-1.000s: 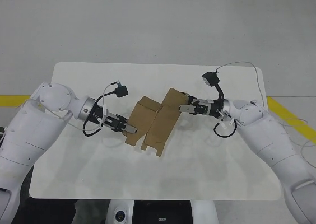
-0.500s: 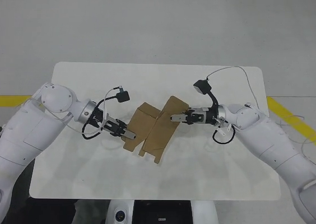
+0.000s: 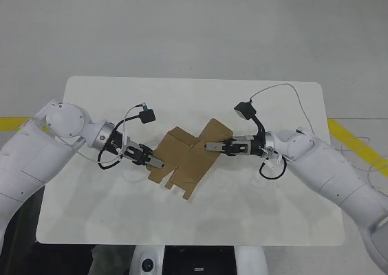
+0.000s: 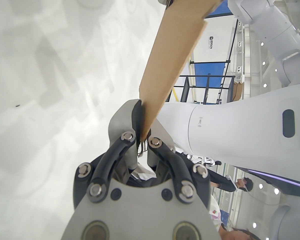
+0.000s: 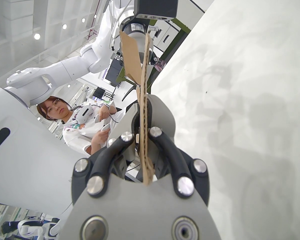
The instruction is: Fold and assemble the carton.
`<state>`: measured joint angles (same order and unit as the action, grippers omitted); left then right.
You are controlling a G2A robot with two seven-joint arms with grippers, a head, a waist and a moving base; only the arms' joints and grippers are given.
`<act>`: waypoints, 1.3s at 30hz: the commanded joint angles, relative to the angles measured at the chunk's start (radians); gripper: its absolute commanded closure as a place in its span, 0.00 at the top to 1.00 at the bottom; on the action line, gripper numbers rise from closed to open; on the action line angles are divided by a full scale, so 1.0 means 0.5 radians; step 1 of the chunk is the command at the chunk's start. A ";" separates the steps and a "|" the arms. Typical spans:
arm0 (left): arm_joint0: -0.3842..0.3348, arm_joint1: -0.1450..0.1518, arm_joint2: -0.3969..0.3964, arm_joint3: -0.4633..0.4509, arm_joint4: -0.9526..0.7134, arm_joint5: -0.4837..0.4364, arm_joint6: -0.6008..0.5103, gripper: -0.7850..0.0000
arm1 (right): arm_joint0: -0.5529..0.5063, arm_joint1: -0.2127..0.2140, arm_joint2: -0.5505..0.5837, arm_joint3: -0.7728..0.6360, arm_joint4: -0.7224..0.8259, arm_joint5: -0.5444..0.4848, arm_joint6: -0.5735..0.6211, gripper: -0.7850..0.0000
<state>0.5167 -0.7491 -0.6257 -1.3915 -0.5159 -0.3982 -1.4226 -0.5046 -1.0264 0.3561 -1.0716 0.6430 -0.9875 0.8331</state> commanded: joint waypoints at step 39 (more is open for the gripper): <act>0.131 -0.115 -0.254 0.316 -0.495 -0.205 0.446 1.00 | -0.048 -0.280 0.400 0.473 -0.380 -0.050 -0.586 0.00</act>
<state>0.5798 -0.8064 -0.7455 -1.2308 -0.7592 -0.5000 -1.1925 -0.5262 -1.1646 0.5520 -0.8376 0.4583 -1.0123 0.5411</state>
